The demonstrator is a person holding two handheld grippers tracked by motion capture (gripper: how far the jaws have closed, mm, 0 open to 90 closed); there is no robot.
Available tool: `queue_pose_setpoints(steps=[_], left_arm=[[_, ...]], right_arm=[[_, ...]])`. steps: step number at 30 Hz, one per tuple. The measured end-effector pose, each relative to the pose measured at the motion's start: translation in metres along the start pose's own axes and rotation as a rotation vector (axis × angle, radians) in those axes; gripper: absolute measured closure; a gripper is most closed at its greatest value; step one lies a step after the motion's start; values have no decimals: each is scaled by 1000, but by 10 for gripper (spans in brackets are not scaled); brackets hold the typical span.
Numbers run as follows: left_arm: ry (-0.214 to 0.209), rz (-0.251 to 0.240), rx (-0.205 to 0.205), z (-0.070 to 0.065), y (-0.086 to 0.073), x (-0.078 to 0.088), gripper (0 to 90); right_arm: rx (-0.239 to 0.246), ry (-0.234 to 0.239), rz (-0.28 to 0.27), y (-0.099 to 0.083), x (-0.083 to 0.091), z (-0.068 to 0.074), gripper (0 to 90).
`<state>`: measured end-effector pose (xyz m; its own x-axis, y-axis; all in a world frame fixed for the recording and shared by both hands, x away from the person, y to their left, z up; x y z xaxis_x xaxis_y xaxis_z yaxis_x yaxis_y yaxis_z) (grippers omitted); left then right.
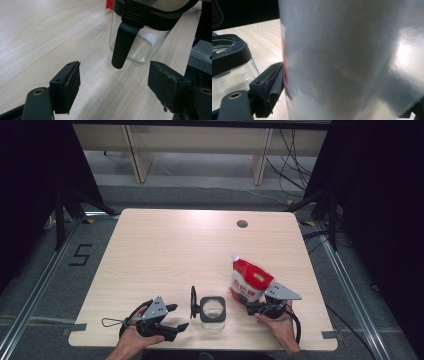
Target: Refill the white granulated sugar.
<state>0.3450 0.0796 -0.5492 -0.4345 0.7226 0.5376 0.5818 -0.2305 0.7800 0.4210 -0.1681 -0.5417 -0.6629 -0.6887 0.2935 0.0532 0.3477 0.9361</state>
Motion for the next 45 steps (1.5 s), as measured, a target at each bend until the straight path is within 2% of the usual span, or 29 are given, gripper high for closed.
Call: queue_pose_setpoints(steps=[2, 3, 4, 5, 6, 7, 8, 9, 10, 11, 12, 14, 15, 16, 17, 18, 19, 20, 21, 25, 28, 30, 32, 33, 36, 37, 41, 44, 45], left_arm=[[0, 0, 0, 0, 0, 0, 256], [0, 0, -1, 0, 0, 0, 256], [0, 0, -1, 0, 0, 0, 257], [1, 2, -3, 0, 0, 0, 257], [-1, 0, 0, 0, 0, 0, 257], [2, 3, -6, 0, 0, 0, 257], [3, 4, -6, 1, 0, 0, 257], [2, 4, -10, 1, 0, 0, 257], [3, 5, -17, 1, 0, 0, 257], [9, 13, -27, 2, 0, 1, 257], [8, 12, -27, 2, 0, 1, 257], [12, 9, -21, 2, 0, 1, 259], [14, 10, -16, 2, 0, 1, 259], [14, 9, -16, 2, 0, 1, 260], [2, 1, 1, 0, 0, 1, 260], [2, 1, 1, 0, 0, 1, 260], [-3, 3, -1, 0, 0, 1, 260], [-3, 3, -1, 0, 0, 1, 260], [-2, 4, 0, 0, 0, 1, 260], [-6, 9, -2, 0, 0, 1, 260], [-6, 8, -6, 0, 0, 1, 260], [-2, 5, -6, 0, 0, 1, 260], [-5, 1, -12, -1, 1, 1, 260], [-8, 3, -14, -1, 1, 1, 260], [-3, 1, -9, -1, 1, 0, 260], [-4, -1, -1, -1, 0, 0, 260], [-5, -5, -4, -2, 1, 0, 261], [-10, -4, -3, -2, 1, 0, 261], [-8, -8, -14, -1, 1, 0, 261]], right_arm=[[-3, -2, 1, 0, 0, 0, 158], [20, 11, 0, 0, -2, -1, 159], [0, 17, -7, 1, -2, 0, 160], [-16, -3, -3, 1, -2, 0, 164], [15, -3, -14, 2, -3, -1, 169], [22, 2, 3, 0, -4, -1, 176], [5, 0, 13, 0, -4, 1, 186], [26, 2, 6, 1, -6, 1, 196], [53, -1, 25, 0, -6, 1, 209], [47, -17, 7, 1, -9, 1, 224], [39, 0, 30, 0, -8, 3, 238], [91, -5, 12, 1, -11, 1, 262], [67, -17, 53, -1, -9, 3, 240], [86, -16, 60, -1, -11, 3, 233], [72, -4, 71, -2, -13, 5, 279], [72, -4, 71, -2, -13, 5, 279], [66, -32, 78, -2, -12, 3, 296], [66, -32, 78, -2, -12, 3, 296], [98, -44, 66, -1, -13, -1, 300], [104, -42, 65, -1, -13, -1, 305], [100, -40, 70, -1, -13, -1, 309], [92, -11, 79, -2, -13, 1, 309], [82, -12, 77, -1, -13, 2, 307], [99, -14, 76, -2, -14, 1, 306], [92, -15, 84, -2, -14, 1, 301], [80, -9, 70, -1, -16, 1, 301], [93, -11, 74, -1, -16, 0, 305], [74, -7, 81, 0, -16, 3, 327], [82, -14, 86, 1, -15, 2, 348]])
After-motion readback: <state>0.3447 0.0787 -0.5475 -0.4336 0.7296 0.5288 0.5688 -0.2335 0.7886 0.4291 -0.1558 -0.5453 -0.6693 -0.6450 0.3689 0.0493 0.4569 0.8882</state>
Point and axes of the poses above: each handheld gripper's, and its own axes: x roughly backward along the jaws, y roughly out of its top, z roughly to its left, the point moved 9 cm from there along -x, roughly forward along the jaws, and after that the axes turned 15 degrees about x, right-handed, at the moved point
